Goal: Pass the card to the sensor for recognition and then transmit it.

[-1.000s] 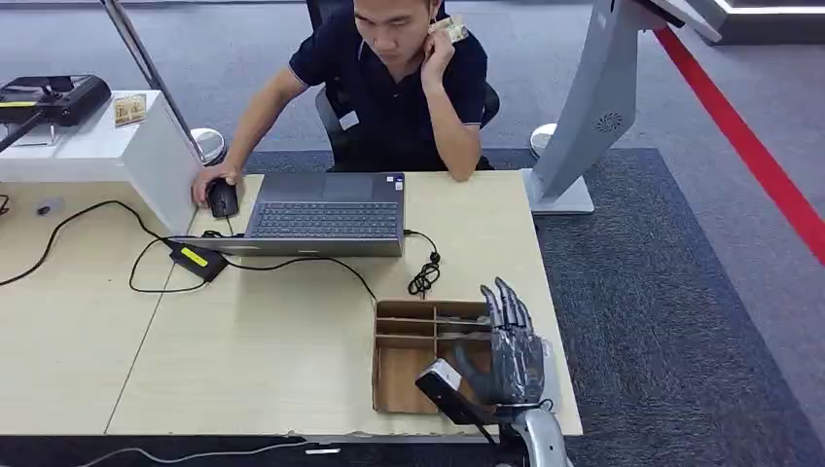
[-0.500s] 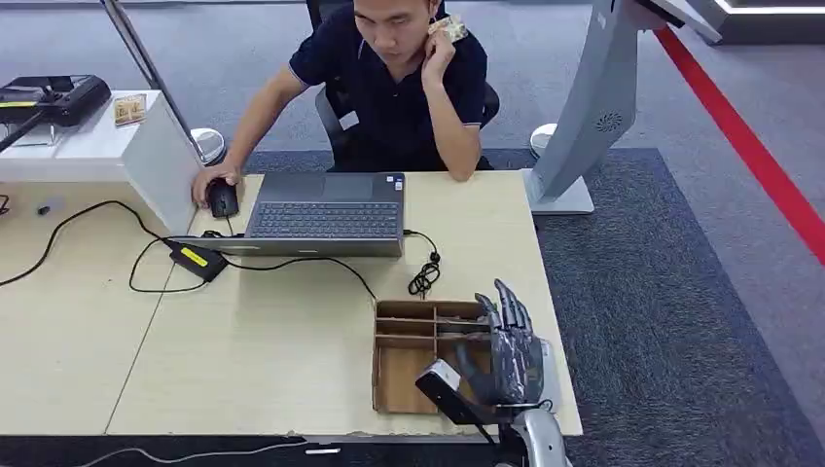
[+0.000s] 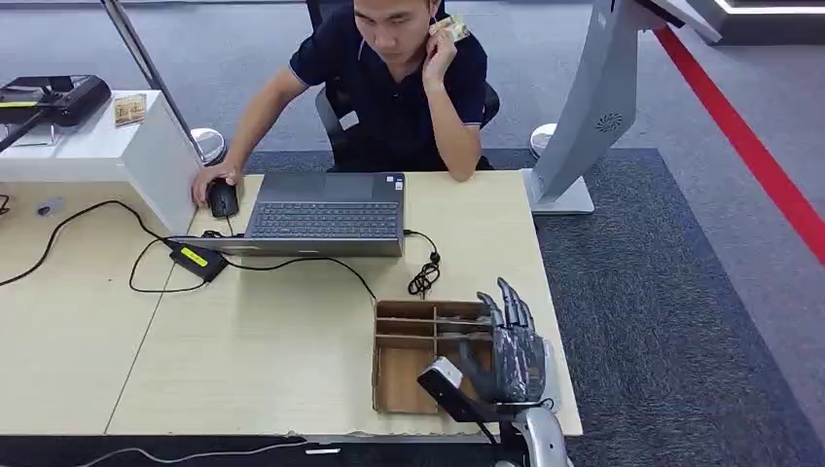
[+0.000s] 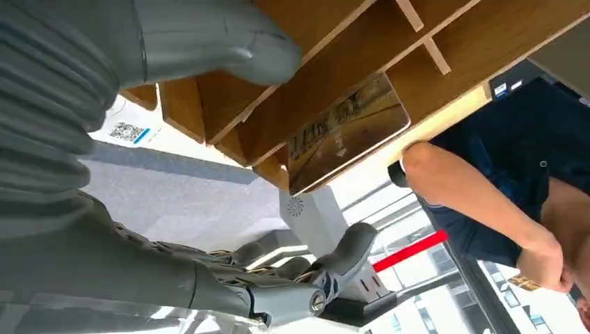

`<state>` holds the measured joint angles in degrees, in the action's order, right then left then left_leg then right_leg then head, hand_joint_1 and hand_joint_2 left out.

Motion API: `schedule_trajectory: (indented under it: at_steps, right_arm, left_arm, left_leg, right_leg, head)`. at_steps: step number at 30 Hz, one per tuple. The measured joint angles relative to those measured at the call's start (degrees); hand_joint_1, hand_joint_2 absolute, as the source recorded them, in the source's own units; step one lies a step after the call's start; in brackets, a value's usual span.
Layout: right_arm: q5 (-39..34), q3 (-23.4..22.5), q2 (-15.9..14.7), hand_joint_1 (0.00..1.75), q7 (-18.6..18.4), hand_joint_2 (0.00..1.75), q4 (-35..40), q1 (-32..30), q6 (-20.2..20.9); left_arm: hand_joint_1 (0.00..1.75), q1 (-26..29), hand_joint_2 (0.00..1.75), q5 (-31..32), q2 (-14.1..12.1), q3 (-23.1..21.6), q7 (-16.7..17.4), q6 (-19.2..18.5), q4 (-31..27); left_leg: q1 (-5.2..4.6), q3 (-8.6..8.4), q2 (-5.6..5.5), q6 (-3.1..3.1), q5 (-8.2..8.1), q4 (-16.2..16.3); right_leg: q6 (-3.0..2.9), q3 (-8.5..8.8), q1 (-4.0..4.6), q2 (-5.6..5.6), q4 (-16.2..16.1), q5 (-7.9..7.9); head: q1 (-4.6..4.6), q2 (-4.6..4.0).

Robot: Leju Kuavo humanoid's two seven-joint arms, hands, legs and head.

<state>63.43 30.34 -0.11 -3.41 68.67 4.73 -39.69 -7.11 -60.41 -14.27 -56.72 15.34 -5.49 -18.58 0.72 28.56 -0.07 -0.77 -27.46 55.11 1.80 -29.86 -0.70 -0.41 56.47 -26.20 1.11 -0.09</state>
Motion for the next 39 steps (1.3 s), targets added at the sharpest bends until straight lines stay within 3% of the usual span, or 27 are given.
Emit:
schedule_trajectory:
  at_steps: [6,17,21,31,39]
  right_arm:
    - [0.0,0.0,0.0,0.70,0.0,1.75,-0.1,0.0,0.0]
    - [0.0,0.0,0.0,0.65,0.0,1.75,-0.1,0.0,0.0]
    - [0.0,-0.1,0.1,0.72,0.0,1.75,-0.2,0.0,0.0]
    - [0.0,-0.4,0.3,0.61,0.2,1.75,-0.3,0.1,0.0]
    - [0.0,-0.4,0.5,0.75,0.6,1.75,-0.3,0.6,0.0]
  left_arm:
    - [0.00,0.0,0.00,0.1,0.0,0.0,0.0,0.0,0.0]
    - [0.00,0.0,0.00,0.1,0.0,0.0,0.0,-0.1,0.0]
    - [0.00,0.0,0.00,0.1,0.0,0.0,0.0,-0.1,0.0]
    - [0.00,0.0,0.00,0.2,0.0,0.0,0.0,-0.1,0.0]
    - [0.00,0.0,0.00,0.3,0.0,0.0,-0.1,-0.2,0.0]
  left_leg:
    - [0.00,0.00,0.00,0.00,0.00,0.0]
    - [0.00,0.00,0.00,0.00,0.00,0.0]
    - [0.00,0.00,0.00,0.00,0.00,0.0]
    - [0.00,0.00,0.00,0.00,0.00,0.0]
    - [0.00,-0.01,0.00,0.00,0.00,0.0]
  right_leg:
    - [0.00,0.00,0.00,0.00,0.0,0.00]
    - [0.00,0.00,0.00,0.00,0.0,0.00]
    - [0.00,0.00,0.00,0.00,0.0,0.00]
    - [0.00,0.01,0.00,0.00,0.0,0.00]
    - [0.00,0.00,0.00,0.00,0.0,0.00]
  head:
    - [0.00,0.00]
    - [0.00,0.00]
    - [0.00,0.00]
    - [0.00,0.00]
    - [0.00,0.00]
